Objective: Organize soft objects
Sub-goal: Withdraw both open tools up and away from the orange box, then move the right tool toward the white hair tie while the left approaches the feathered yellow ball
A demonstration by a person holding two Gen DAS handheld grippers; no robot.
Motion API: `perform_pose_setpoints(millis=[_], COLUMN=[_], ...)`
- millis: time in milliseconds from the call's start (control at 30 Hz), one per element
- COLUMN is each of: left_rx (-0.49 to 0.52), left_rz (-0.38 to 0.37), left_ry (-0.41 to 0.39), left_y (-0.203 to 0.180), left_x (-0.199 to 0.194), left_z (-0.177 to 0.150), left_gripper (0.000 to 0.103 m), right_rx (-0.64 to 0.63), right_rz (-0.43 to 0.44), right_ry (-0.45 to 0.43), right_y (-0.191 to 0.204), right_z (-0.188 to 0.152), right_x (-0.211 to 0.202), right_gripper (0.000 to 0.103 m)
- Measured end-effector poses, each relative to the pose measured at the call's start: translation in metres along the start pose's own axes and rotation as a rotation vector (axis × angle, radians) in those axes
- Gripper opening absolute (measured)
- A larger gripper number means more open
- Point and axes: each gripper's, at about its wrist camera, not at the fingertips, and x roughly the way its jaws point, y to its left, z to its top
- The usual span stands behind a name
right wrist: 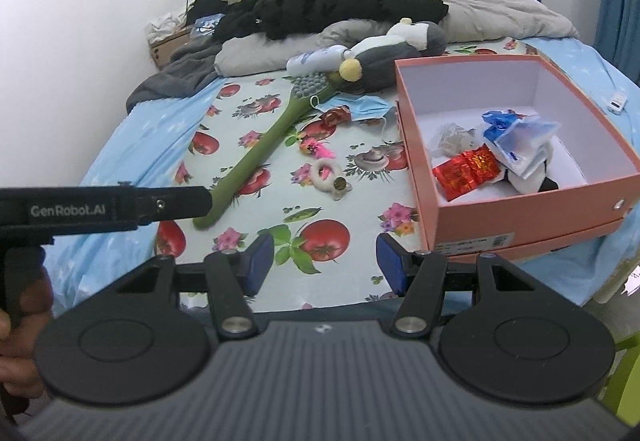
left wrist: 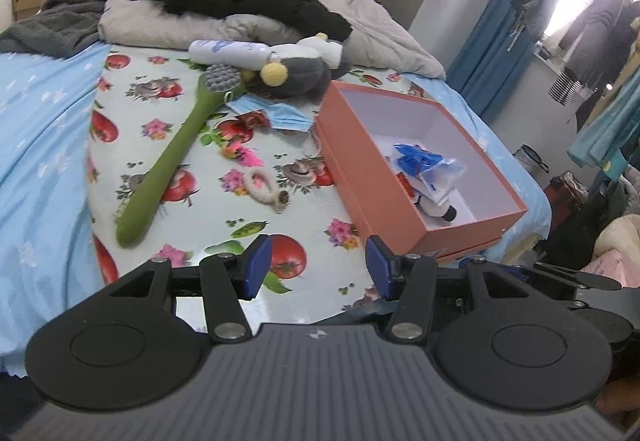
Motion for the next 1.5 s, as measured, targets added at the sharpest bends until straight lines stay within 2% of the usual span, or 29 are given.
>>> perform_pose_setpoints(millis=[267,667,1000,1100,1500], left_rx=[-0.025,-0.014,-0.015,-0.001,-0.046], left_rz=[0.017,0.047,0.054,0.077,0.101], left_ry=[0.026,0.105,0.112,0.108,0.128], left_y=[0.018,0.038,0.048,0.048,0.059], left_x=[0.019,0.082,0.115,0.122,0.157], left_z=[0.008,0.036,0.048,0.051,0.060], left_gripper=[0.058,0.058,0.058,0.058,0.058], right_rx=[-0.019,0.001,-0.042,-0.040,-0.084], right_rz=[-0.007,-0.003,0.001,0.009,0.040], right_ry=[0.003,-0.006,-0.013,-0.007,-0.017], right_y=[0.004,-0.006,-0.012,-0.015,-0.017], right_z=[0.002,0.008,0.009,0.008,0.012], right_x=[0.023,0.067,0.099,0.108,0.126], right_gripper=[0.059,0.059,0.059,0.059,0.059])
